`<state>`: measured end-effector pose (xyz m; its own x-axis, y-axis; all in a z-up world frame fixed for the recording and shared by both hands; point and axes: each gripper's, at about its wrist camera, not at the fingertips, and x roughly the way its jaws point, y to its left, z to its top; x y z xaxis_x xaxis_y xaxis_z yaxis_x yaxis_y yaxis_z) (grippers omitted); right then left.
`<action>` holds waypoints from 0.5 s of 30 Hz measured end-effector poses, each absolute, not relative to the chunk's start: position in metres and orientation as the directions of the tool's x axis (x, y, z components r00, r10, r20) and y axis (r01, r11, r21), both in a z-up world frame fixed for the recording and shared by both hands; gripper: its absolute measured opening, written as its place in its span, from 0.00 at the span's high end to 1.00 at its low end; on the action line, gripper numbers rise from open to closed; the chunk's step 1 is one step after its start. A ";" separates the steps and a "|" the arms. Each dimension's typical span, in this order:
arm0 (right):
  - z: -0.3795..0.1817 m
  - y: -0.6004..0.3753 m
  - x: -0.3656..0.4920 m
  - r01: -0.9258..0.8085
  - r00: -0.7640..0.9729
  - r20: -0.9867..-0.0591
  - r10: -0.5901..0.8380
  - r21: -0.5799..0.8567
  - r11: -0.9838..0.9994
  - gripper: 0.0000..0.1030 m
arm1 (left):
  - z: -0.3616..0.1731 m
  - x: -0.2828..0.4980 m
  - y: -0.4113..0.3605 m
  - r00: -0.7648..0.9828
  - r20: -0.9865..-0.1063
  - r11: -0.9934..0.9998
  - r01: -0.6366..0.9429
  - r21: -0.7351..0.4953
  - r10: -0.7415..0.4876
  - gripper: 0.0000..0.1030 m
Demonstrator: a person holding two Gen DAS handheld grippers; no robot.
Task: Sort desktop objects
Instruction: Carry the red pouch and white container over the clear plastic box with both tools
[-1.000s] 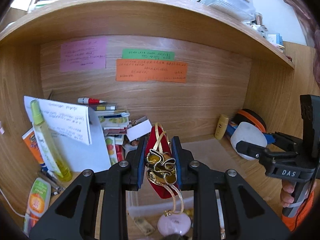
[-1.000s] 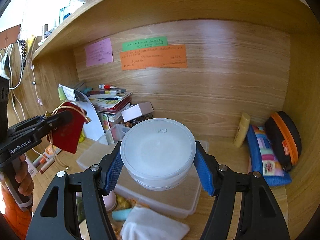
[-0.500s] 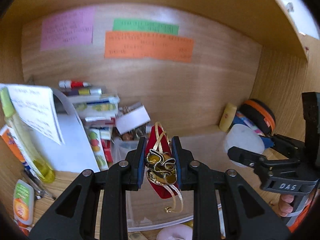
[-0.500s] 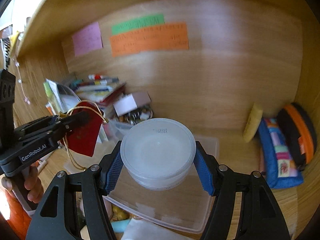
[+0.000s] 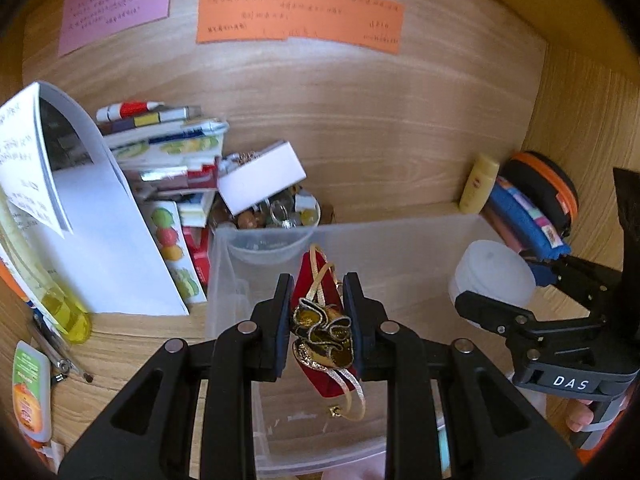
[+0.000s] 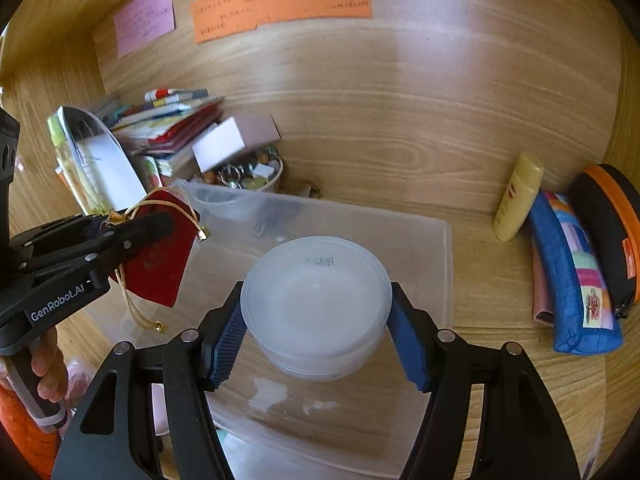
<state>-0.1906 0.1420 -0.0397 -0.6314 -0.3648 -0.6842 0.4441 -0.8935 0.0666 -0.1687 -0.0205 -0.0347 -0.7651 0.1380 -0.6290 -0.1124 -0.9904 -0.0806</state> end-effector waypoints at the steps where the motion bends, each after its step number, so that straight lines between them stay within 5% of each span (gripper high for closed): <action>1: -0.041 0.141 -0.191 0.442 -0.632 -0.687 -0.360 0.062 -0.895 0.39 | -0.036 -0.169 -0.019 -0.761 -0.634 -0.990 -0.113 -0.080 0.138 0.77; 15: -0.055 0.135 -0.198 0.449 -0.595 -0.732 -0.332 0.040 -0.892 0.39 | -0.057 -0.179 -0.015 -0.697 -0.704 -0.990 -0.117 -0.080 0.139 0.77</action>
